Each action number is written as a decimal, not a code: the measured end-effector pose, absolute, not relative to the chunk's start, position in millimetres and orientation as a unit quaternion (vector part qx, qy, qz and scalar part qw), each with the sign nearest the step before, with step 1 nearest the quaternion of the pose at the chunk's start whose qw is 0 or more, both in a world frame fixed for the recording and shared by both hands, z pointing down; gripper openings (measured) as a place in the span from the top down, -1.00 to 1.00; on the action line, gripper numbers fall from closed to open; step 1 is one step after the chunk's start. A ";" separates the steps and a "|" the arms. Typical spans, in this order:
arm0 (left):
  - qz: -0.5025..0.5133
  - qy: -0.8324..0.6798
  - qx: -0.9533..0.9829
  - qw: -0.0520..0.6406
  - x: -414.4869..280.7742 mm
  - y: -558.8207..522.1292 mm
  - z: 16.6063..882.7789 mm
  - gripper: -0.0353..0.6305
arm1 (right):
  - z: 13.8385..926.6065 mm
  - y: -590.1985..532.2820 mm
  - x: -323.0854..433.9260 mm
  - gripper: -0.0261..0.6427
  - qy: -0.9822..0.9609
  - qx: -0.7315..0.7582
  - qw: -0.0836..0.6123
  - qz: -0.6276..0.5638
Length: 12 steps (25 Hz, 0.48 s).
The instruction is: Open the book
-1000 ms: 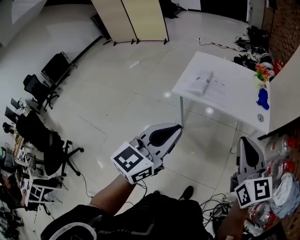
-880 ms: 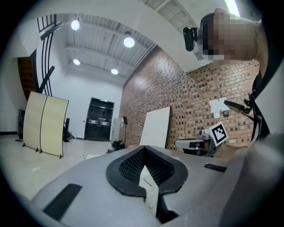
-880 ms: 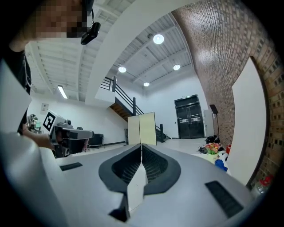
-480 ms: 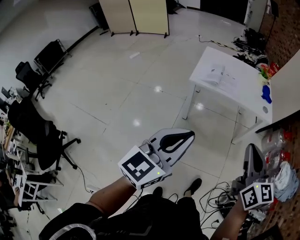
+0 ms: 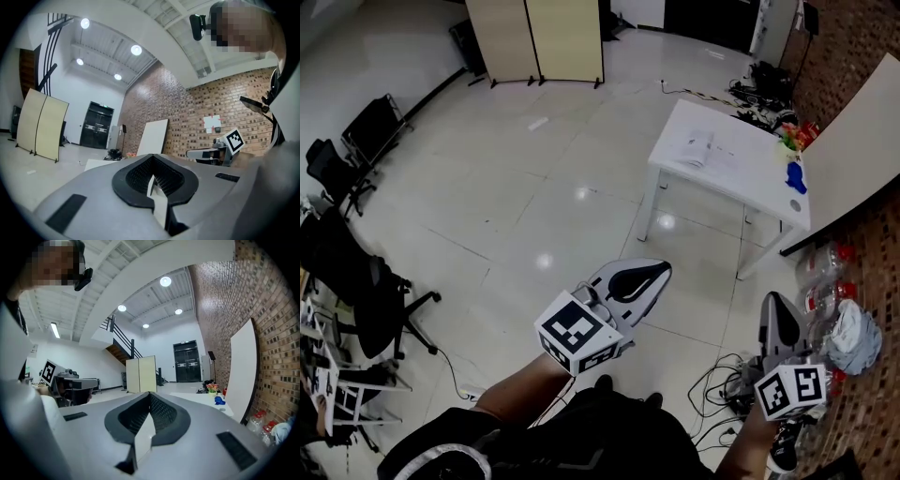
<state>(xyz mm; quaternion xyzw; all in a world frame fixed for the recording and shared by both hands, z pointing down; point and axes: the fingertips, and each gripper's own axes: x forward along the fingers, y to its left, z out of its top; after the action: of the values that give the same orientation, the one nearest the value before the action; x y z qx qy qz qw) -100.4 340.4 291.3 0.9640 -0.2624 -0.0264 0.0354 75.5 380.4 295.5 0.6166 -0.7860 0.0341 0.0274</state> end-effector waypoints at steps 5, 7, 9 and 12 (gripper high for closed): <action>-0.025 -0.267 0.963 0.024 -81.7 360.5 278.4 0.90 | 285.5 406.4 92.8 0.92 -0.785 0.618 0.024 0.028; -0.022 -0.272 0.962 0.015 -72.9 368.4 277.0 0.91 | 286.6 415.9 103.1 0.92 -0.786 0.617 0.021 0.028; -0.018 -0.273 0.962 0.006 -64.4 375.1 277.1 0.90 | 288.3 423.6 112.3 0.92 -0.786 0.617 0.014 0.028; -0.016 -0.273 0.962 0.010 -55.5 380.5 278.4 0.90 | 290.8 430.2 120.6 0.92 -0.784 0.620 0.015 0.031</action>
<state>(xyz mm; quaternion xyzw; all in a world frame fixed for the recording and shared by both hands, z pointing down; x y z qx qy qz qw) -55.5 380.5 278.4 0.9618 -0.2731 -0.0156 0.0101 120.6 430.2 290.8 0.6195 -0.7842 0.0313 0.0151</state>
